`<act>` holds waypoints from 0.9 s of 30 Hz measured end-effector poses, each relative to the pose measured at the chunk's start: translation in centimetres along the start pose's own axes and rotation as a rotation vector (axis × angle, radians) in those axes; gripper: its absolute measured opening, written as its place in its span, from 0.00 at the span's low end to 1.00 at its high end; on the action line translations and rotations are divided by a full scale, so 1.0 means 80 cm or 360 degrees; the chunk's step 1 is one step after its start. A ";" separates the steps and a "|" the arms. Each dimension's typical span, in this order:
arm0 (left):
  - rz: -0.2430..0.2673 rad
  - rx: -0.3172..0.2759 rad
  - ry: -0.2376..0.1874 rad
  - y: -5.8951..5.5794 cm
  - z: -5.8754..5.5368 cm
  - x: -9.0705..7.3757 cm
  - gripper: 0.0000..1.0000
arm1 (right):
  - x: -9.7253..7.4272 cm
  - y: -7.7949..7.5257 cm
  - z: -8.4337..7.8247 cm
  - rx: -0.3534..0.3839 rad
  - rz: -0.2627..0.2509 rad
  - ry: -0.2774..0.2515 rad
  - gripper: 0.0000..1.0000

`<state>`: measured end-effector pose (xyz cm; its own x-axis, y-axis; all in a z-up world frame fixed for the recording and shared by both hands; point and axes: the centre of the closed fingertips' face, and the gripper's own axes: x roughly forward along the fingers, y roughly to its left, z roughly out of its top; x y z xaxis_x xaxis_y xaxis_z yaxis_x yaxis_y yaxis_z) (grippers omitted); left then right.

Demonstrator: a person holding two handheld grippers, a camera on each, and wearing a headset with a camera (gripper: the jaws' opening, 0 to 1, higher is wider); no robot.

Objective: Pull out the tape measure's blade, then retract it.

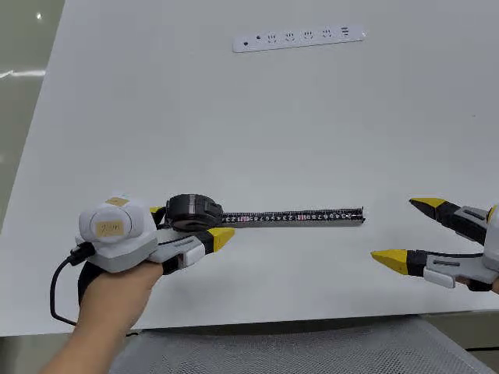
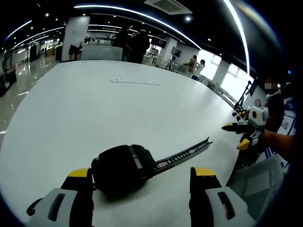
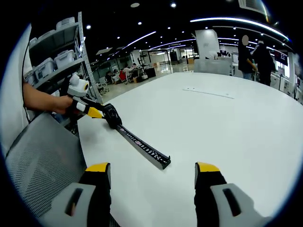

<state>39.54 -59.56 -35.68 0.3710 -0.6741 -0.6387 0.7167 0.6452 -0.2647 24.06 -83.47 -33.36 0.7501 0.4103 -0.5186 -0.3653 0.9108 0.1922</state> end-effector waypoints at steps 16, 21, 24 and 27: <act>0.0178 -0.0077 -0.0050 0.007 0.004 0.009 0.79 | 0.009 0.000 0.001 -0.0004 0.0037 -0.0014 0.72; 0.0240 -0.0070 -0.0050 0.010 0.002 0.011 0.76 | 0.013 0.001 0.001 -0.0003 0.0052 -0.0015 0.70; 0.0255 -0.0089 -0.0059 0.013 0.000 0.013 0.75 | 0.016 0.002 0.001 -0.0005 0.0064 -0.0016 0.70; 0.0283 -0.0126 -0.0069 0.017 0.000 0.014 0.74 | 0.018 0.002 0.002 -0.0007 0.0072 -0.0018 0.70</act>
<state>40.91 -59.46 -36.71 0.5138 -0.5609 -0.6492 0.5895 0.7806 -0.2078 25.17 -82.69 -33.95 0.7388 0.4517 -0.5002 -0.4014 0.8911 0.2118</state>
